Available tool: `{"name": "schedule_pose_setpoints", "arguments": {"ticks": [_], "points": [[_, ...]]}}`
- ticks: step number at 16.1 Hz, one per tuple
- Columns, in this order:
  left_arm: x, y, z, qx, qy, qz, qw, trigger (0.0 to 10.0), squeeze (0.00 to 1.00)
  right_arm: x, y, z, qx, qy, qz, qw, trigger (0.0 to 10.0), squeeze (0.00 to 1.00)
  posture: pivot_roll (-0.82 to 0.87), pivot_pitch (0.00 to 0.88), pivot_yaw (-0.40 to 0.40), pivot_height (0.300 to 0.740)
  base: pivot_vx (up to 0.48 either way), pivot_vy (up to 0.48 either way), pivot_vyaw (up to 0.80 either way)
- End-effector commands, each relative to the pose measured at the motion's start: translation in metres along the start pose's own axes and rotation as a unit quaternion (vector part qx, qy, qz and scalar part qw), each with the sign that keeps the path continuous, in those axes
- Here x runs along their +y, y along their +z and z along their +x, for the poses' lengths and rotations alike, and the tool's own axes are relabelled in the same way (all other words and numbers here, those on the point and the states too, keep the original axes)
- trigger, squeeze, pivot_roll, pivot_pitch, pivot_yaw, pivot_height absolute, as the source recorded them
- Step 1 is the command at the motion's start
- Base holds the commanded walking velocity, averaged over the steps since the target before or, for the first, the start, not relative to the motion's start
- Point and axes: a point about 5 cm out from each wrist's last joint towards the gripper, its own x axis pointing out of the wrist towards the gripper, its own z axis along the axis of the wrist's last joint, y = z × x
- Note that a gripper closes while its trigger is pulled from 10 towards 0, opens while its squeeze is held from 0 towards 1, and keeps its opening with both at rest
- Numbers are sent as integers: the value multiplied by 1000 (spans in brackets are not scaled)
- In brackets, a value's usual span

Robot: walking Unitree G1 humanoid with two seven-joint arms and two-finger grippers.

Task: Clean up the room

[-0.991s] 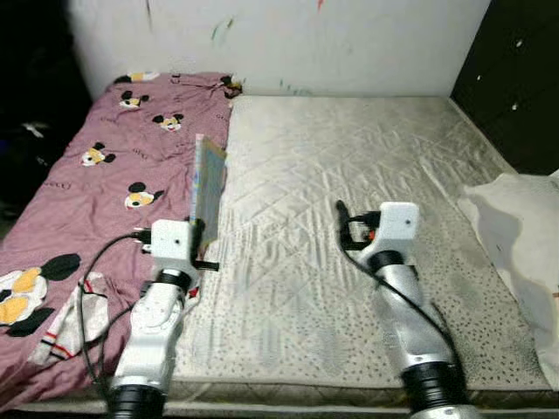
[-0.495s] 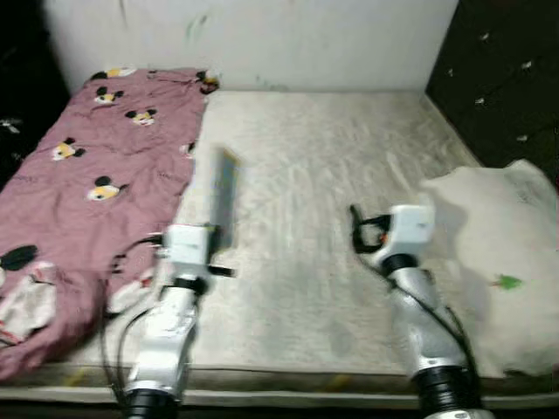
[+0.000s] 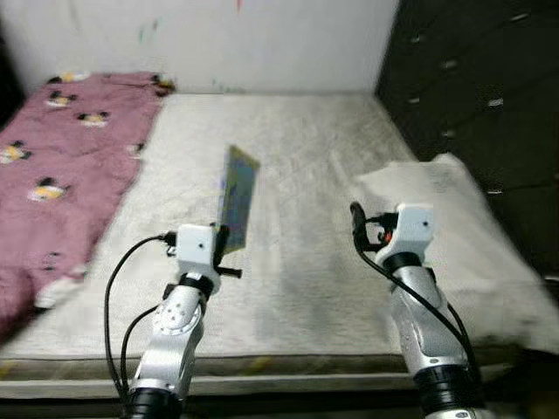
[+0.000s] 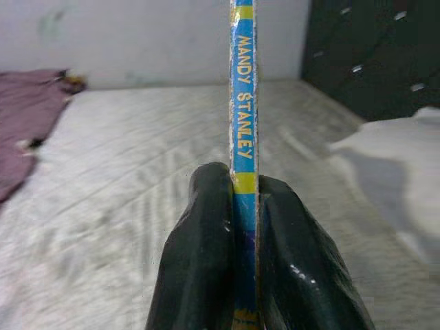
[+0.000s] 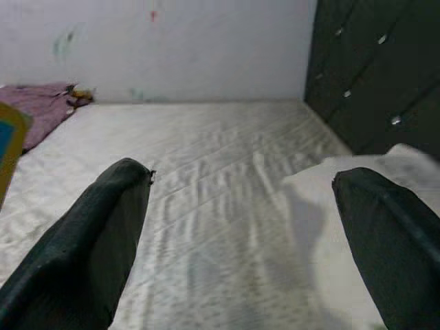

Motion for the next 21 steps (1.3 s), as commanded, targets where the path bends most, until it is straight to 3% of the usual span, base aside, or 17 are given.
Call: {"name": "schedule_pose_setpoints", "arguments": {"ticks": [1, 13, 21], "points": [[10, 10, 1, -19, 16, 7, 1000, 10000, 0, 6, 2, 1, -2, 8, 2, 1000, 10000, 0, -51, 22, 3, 740, 0, -319, 0], [6, 17, 0, -45, -15, -28, 998, 10000, 0, 6, 1, 2, -2, 11, -7, 1000, 10000, 0, -52, 24, 7, 740, 0, -53, 0], [2, 19, 0, -49, -34, -43, 997, 10000, 0, 7, 0, 3, 0, 9, -12, 1000, 10000, 0, -52, 25, 7, 740, 332, 0, 0]]}}
